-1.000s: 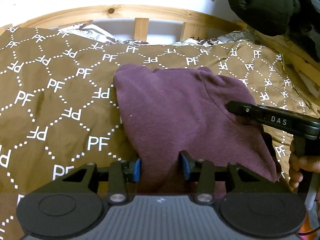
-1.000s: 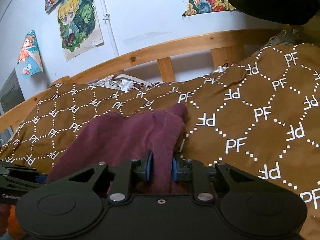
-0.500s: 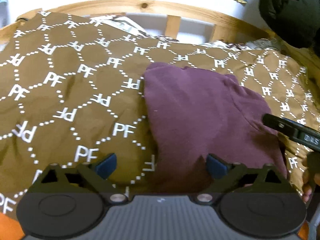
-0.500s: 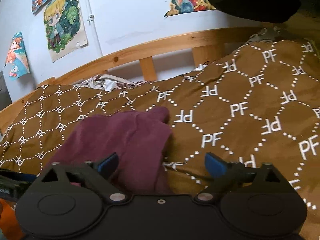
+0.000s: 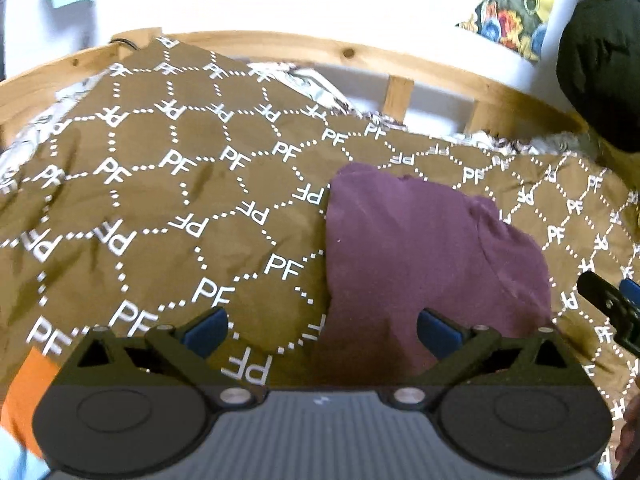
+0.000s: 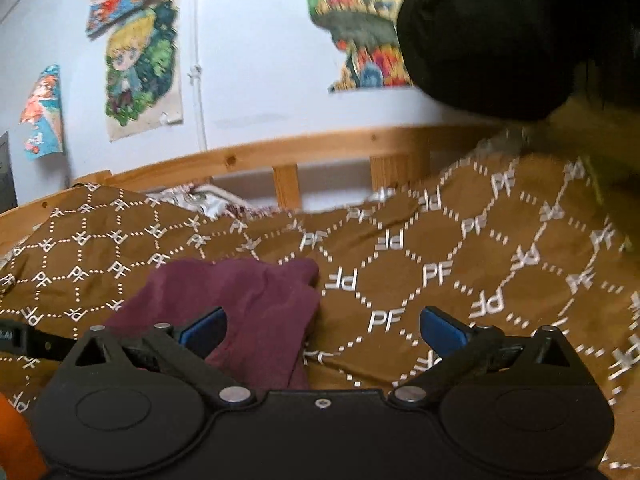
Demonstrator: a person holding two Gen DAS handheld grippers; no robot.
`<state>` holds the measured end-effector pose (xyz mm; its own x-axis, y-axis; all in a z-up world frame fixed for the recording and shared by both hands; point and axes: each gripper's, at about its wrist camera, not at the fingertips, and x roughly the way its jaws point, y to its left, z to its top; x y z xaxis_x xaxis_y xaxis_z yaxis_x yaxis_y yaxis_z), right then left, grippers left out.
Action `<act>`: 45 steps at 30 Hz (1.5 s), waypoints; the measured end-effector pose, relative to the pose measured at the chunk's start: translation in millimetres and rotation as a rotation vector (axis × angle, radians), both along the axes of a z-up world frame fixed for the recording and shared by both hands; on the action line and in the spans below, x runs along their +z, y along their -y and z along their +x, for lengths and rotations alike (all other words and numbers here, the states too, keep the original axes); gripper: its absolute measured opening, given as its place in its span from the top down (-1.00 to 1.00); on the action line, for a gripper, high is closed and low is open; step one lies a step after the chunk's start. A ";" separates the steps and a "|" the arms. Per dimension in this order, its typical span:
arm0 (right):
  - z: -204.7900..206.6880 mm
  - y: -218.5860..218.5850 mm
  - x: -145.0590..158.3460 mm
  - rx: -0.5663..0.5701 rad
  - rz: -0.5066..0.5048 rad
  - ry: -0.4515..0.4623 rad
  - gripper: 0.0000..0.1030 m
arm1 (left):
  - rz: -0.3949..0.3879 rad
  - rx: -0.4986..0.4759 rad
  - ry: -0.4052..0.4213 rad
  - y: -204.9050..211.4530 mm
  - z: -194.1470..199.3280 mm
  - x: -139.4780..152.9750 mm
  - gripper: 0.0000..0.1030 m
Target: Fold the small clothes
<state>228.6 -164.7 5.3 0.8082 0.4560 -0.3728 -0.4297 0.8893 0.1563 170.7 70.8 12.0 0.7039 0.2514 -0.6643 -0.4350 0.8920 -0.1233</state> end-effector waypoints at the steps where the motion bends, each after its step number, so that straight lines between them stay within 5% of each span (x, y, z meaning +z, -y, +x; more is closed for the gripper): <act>1: -6.9 2.7 3.8 0.003 -0.002 0.016 -0.99 | 0.000 -0.002 0.001 1.5 -3.9 2.3 -0.99; 9: -70.5 14.9 28.0 0.012 -0.006 0.044 -0.99 | 0.040 0.006 -0.008 15.6 -43.6 18.3 -0.99; 19: -120.2 19.7 47.7 0.054 -0.024 0.069 -0.99 | 0.201 -0.017 0.038 52.9 -92.8 24.8 -0.99; 30: -152.1 42.9 47.1 0.017 0.002 -0.005 -0.99 | 0.212 -0.040 0.060 59.0 -122.3 26.7 -0.99; 45: -169.5 48.8 23.5 -0.032 -0.022 -0.055 -0.99 | 0.217 -0.162 0.018 68.4 -127.4 -12.8 -0.99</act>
